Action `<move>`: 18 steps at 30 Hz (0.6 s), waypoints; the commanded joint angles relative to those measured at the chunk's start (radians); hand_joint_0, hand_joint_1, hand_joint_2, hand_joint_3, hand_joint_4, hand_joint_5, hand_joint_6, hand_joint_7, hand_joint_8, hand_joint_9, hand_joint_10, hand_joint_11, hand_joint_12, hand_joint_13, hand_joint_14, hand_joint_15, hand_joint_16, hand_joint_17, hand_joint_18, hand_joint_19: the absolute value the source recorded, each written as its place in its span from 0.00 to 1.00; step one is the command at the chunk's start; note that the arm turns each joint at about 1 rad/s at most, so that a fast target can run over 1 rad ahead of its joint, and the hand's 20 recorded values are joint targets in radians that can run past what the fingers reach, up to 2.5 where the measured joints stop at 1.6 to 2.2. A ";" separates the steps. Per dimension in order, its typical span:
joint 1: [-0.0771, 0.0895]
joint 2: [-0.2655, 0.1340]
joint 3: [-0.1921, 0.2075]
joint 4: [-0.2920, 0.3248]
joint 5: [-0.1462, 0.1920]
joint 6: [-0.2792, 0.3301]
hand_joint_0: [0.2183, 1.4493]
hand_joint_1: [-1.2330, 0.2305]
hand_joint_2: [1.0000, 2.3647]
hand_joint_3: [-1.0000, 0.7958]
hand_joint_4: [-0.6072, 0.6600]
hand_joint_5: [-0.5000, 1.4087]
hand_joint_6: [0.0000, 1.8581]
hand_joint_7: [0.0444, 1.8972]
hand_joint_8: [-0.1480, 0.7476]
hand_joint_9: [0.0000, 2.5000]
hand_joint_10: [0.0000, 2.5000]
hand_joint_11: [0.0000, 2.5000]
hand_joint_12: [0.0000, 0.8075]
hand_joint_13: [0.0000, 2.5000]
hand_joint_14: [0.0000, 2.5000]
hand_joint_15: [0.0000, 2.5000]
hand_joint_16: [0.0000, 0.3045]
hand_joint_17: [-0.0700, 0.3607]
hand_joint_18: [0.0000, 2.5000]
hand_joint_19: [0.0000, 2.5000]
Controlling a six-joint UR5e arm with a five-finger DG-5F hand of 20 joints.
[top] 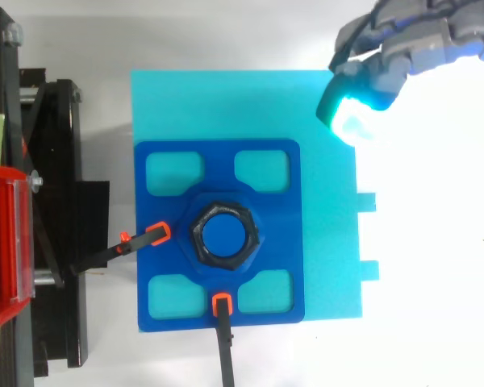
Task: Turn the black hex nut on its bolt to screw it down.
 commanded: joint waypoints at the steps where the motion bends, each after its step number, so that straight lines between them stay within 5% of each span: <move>1: 0.003 0.000 0.000 -0.019 0.038 0.053 0.18 0.57 0.00 0.28 0.66 0.18 0.27 0.42 0.46 0.28 0.00 0.02 0.46 0.19 0.00 0.00 0.19 0.47 0.21 0.13; 7: 0.006 0.000 0.000 -0.073 0.038 0.053 0.19 0.53 0.00 0.28 0.57 0.14 0.27 0.30 0.48 0.21 0.00 0.00 0.46 0.12 0.00 0.00 0.19 0.46 0.16 0.12; 18: 0.006 0.000 0.000 -0.085 0.036 0.048 0.21 0.50 0.00 0.28 0.53 0.12 0.27 0.28 0.51 0.12 0.00 0.00 0.45 0.06 0.00 0.00 0.20 0.47 0.13 0.10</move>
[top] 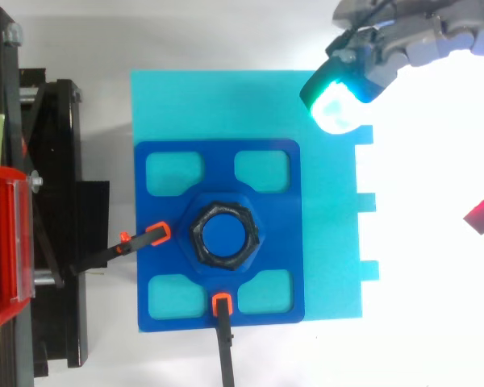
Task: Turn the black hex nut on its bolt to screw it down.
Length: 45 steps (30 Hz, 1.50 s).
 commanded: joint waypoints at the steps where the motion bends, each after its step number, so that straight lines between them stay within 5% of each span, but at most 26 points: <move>1: 0.001 0.000 0.000 0.000 0.000 -0.001 0.22 0.51 0.00 0.28 0.53 0.12 0.27 0.28 0.51 0.09 0.00 0.00 0.45 0.05 0.00 0.00 0.19 0.47 0.11 0.10; 4: -0.001 0.000 0.000 0.001 0.000 -0.001 0.22 0.61 0.00 0.28 0.50 0.10 0.27 0.31 0.47 0.00 0.00 0.00 0.47 0.00 0.00 0.00 0.18 0.45 0.00 0.11; 45: 0.001 0.000 0.000 0.001 0.000 -0.001 0.19 0.63 0.00 0.28 0.52 0.10 0.27 0.29 0.40 0.04 0.00 0.00 0.45 0.00 0.00 0.00 0.16 0.42 0.00 0.10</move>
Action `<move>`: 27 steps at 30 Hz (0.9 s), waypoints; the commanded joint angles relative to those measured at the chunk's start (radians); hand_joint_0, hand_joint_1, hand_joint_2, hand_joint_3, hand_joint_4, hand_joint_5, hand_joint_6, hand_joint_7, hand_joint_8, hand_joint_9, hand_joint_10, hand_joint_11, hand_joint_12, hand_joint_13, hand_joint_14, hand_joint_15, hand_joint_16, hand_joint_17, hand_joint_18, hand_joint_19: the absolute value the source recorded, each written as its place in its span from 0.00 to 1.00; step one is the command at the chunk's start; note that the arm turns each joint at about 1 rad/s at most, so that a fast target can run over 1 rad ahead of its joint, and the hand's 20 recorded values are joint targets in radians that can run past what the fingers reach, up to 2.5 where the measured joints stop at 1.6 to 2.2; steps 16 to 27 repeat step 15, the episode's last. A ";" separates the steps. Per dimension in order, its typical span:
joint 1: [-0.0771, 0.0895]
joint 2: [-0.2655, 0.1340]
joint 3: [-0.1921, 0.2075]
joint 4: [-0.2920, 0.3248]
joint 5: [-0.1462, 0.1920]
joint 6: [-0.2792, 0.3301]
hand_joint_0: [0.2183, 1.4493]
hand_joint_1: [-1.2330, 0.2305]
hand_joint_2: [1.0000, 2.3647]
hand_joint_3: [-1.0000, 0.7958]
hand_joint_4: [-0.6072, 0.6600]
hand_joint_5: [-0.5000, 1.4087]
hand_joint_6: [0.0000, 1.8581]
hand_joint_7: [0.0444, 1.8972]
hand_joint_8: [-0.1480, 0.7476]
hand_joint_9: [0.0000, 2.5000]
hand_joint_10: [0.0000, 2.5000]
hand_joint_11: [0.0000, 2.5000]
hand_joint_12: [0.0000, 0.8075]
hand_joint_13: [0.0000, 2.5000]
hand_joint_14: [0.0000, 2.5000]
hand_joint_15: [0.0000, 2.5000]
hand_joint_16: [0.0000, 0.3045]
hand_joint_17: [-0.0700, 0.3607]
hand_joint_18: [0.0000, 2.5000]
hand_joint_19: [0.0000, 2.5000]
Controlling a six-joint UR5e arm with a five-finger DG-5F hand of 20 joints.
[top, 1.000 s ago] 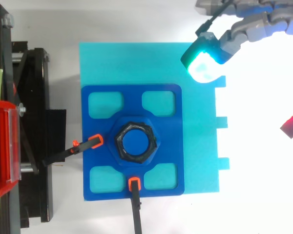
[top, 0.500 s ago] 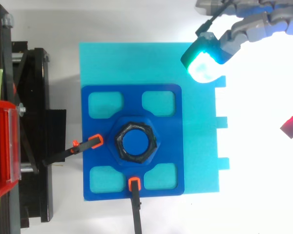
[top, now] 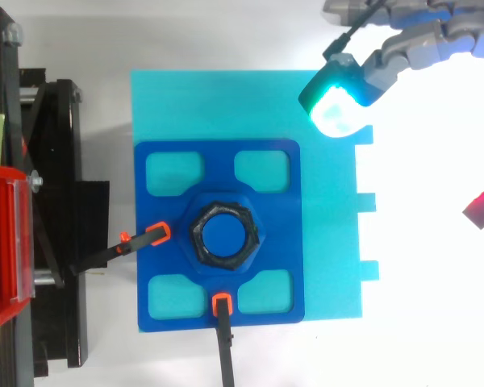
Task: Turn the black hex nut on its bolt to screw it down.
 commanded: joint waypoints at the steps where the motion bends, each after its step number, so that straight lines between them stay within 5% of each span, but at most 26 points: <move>1: 0.000 0.001 0.000 0.000 0.000 0.000 0.19 0.63 0.00 0.28 0.52 0.10 0.27 0.29 0.40 0.04 0.00 0.00 0.45 0.00 0.00 0.00 0.16 0.42 0.00 0.10; 27: 0.000 -0.001 0.000 0.000 0.000 0.000 0.19 0.63 0.00 0.28 0.51 0.10 0.27 0.29 0.39 0.03 0.00 0.00 0.44 0.00 0.00 0.00 0.16 0.42 0.00 0.10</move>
